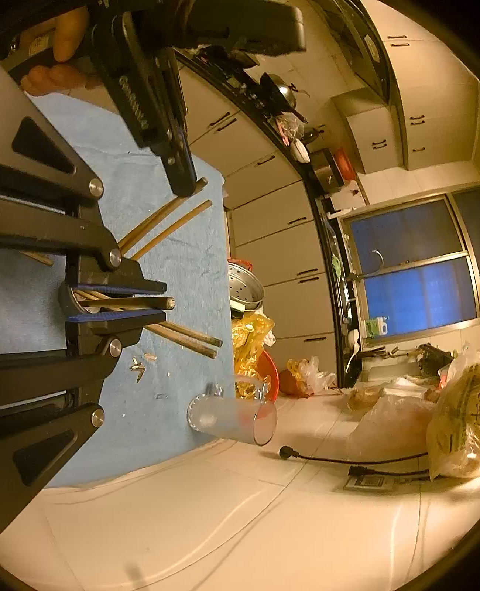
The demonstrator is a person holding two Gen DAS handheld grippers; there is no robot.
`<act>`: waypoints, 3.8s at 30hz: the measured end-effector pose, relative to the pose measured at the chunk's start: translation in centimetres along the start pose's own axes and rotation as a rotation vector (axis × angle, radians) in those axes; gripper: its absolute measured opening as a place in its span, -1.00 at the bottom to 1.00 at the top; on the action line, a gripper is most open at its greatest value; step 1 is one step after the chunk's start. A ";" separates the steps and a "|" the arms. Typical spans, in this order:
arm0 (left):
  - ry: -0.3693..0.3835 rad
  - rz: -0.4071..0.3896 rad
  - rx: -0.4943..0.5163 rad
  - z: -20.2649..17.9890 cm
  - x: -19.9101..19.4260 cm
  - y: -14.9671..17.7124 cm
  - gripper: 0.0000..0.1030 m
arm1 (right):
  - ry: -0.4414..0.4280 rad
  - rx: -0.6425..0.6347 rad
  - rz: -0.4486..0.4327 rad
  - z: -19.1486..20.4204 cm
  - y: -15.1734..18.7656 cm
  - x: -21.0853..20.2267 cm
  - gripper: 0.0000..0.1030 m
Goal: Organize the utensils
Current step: 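Lower both chopsticks into the grey holder and open both tools, then move both open tools to the chopstick row and grasp one each, then lift both held chopsticks and carry them over the grey holder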
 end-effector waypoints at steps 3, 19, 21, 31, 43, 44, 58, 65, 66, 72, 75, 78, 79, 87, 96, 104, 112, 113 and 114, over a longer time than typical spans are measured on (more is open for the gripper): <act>0.015 -0.029 0.000 0.1 -1.6 0.0 -0.61 | 0.003 0.013 -0.009 -0.2 0.0 -0.7 -0.70; 0.021 0.010 -0.055 4.7 -4.0 5.1 0.30 | 0.019 0.078 -0.008 -2.2 3.7 -3.7 0.04; 0.036 0.089 -0.066 5.3 -1.7 7.2 0.30 | 0.013 0.091 0.009 -2.4 4.7 -3.3 0.05; 0.022 0.332 -0.034 6.1 10.0 14.9 -0.28 | -0.012 0.042 0.120 -0.9 9.5 -0.1 0.05; -0.047 0.399 -0.004 6.0 14.4 15.5 -0.28 | -0.038 0.023 0.219 0.2 12.3 3.0 0.05; -0.060 0.406 0.002 5.9 14.8 15.6 -0.28 | -0.037 0.021 0.221 0.2 12.3 3.1 0.05; -0.164 0.433 0.021 6.1 16.4 14.0 -0.48 | -0.037 0.038 0.292 0.5 12.9 6.5 0.06; -0.150 0.449 -0.015 7.5 16.4 14.8 -0.76 | -0.060 0.052 0.318 1.3 13.4 8.7 0.06; -0.112 0.453 -0.049 7.8 16.2 15.0 -0.76 | -0.066 0.050 0.323 1.5 13.5 9.1 0.06; 0.002 0.413 -0.075 8.0 14.7 15.5 -0.74 | -0.086 0.069 0.363 2.2 14.3 11.2 0.06; 0.021 0.437 -0.047 7.3 14.9 16.5 -0.74 | -0.080 0.070 0.383 2.3 14.6 12.1 0.06; 0.032 0.461 -0.036 6.6 15.2 17.2 -0.74 | -0.087 0.080 0.388 2.3 14.6 12.4 0.06; 0.033 0.463 -0.026 6.3 15.3 17.5 -0.74 | -0.086 0.078 0.386 2.3 14.6 12.4 0.06; -0.015 0.492 0.029 4.0 16.5 19.9 -0.68 | -0.080 0.092 0.390 1.9 14.8 12.4 0.06; -0.035 0.490 0.020 4.6 17.8 17.2 -0.87 | -0.081 0.071 0.438 2.5 15.8 14.8 0.01; 0.041 0.437 -0.123 8.5 15.4 16.4 -0.88 | -0.120 0.029 0.416 5.0 14.9 15.1 -0.24; 0.086 0.352 -0.182 10.9 11.3 15.1 -0.88 | -0.149 -0.031 0.444 9.0 14.6 17.4 -0.34; 0.093 0.344 -0.187 10.8 10.4 15.0 -0.88 | -0.151 -0.030 0.450 9.3 14.6 17.7 -0.35; 0.095 0.338 -0.192 10.7 10.1 15.3 -0.88 | -0.151 -0.028 0.456 9.5 14.7 18.1 -0.37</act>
Point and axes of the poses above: each gripper's, at about its wrist camera, not at the fingertips, and x roughly the way its jaws point, z to its left, y to its underside, the point moved 10 cm from there along x, roughly the way its jaws point, and after that the axes turned 14 degrees about z, right-handed, at the moved point
